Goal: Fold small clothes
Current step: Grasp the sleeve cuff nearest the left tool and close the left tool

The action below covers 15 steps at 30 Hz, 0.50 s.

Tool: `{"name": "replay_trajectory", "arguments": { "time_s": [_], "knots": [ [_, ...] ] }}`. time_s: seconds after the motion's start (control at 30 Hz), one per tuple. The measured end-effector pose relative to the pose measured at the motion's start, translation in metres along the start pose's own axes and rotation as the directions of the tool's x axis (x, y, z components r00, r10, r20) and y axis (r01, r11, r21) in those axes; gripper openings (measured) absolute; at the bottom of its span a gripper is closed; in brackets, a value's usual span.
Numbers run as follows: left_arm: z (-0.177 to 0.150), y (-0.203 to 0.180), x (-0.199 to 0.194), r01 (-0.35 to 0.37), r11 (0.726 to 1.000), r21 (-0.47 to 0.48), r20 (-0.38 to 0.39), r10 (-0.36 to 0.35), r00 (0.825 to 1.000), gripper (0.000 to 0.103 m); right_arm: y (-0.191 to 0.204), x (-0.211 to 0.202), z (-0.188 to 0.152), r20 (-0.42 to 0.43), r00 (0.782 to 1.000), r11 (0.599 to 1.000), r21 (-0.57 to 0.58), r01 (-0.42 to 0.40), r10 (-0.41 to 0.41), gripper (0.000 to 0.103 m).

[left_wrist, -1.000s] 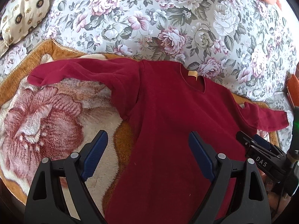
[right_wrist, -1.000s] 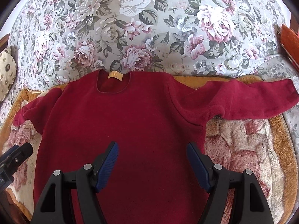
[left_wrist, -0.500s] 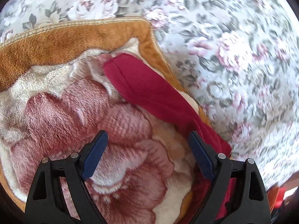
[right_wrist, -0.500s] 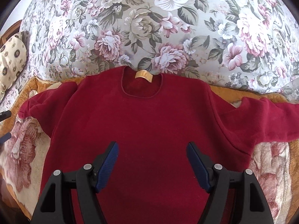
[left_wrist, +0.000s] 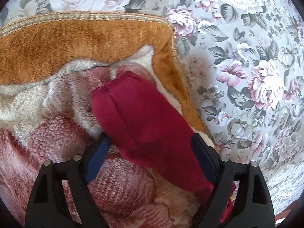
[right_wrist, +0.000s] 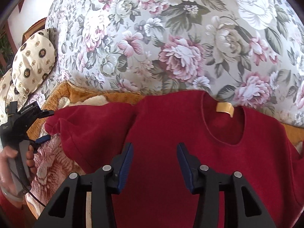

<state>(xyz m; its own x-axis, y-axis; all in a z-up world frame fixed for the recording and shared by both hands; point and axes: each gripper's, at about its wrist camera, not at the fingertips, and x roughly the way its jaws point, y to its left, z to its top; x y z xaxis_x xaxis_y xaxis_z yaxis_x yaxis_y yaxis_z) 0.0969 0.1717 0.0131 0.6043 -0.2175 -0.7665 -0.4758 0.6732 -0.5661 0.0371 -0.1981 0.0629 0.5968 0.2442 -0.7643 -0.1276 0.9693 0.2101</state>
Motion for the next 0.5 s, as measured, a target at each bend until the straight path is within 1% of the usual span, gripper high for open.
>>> {"name": "replay_trajectory", "arguments": {
  "time_s": [0.03,0.07,0.1,0.13,0.2,0.27,0.33,0.37,0.43,0.5],
  "knots": [
    [0.001,-0.002,0.004,0.011,1.000,0.024,-0.018,-0.010,1.000,0.042,0.005,0.004,0.001,-0.002,1.000,1.000,-0.004,-0.006,0.006,0.046],
    [0.002,-0.005,0.009,-0.011,0.999,0.051,-0.034,0.013,0.999,0.021,0.011,0.011,0.000,-0.016,1.000,1.000,-0.012,-0.013,0.013,0.046],
    [0.004,-0.005,0.010,-0.047,0.996,0.073,-0.035,0.050,0.998,0.010,0.017,0.021,-0.002,-0.045,0.999,1.000,-0.018,-0.022,0.021,0.046],
    [0.006,-0.006,0.009,-0.049,0.996,0.079,-0.038,0.052,0.998,0.010,0.021,0.030,-0.005,-0.075,0.997,0.999,-0.022,-0.033,0.031,0.046],
    [0.013,-0.006,-0.002,-0.012,0.996,0.083,-0.039,0.015,0.999,0.008,0.033,0.050,-0.014,-0.139,0.990,0.998,-0.042,-0.038,0.032,0.046],
    [0.021,-0.013,-0.026,-0.002,0.993,0.118,0.008,0.001,1.000,0.006,0.042,0.049,-0.018,-0.116,0.993,0.996,-0.087,-0.006,-0.004,0.047],
    [0.029,-0.027,-0.053,0.026,0.986,0.165,0.042,-0.033,0.999,0.006,0.042,0.043,-0.018,-0.138,0.990,0.994,-0.103,-0.036,0.021,0.047],
    [0.030,-0.037,-0.066,0.030,0.981,0.194,0.060,-0.042,0.997,0.006,0.039,0.040,-0.018,-0.144,0.989,0.994,-0.094,-0.052,0.038,0.047],
    [0.029,-0.060,-0.087,0.055,0.963,0.264,0.074,-0.077,0.994,0.006,0.027,0.025,-0.016,-0.119,0.990,0.995,-0.061,-0.081,0.073,0.047],
    [0.024,-0.079,-0.101,0.081,0.946,0.313,0.075,-0.110,0.991,0.006,0.010,0.010,-0.016,-0.096,0.994,0.998,-0.025,-0.049,0.047,0.047]
  ]
}}
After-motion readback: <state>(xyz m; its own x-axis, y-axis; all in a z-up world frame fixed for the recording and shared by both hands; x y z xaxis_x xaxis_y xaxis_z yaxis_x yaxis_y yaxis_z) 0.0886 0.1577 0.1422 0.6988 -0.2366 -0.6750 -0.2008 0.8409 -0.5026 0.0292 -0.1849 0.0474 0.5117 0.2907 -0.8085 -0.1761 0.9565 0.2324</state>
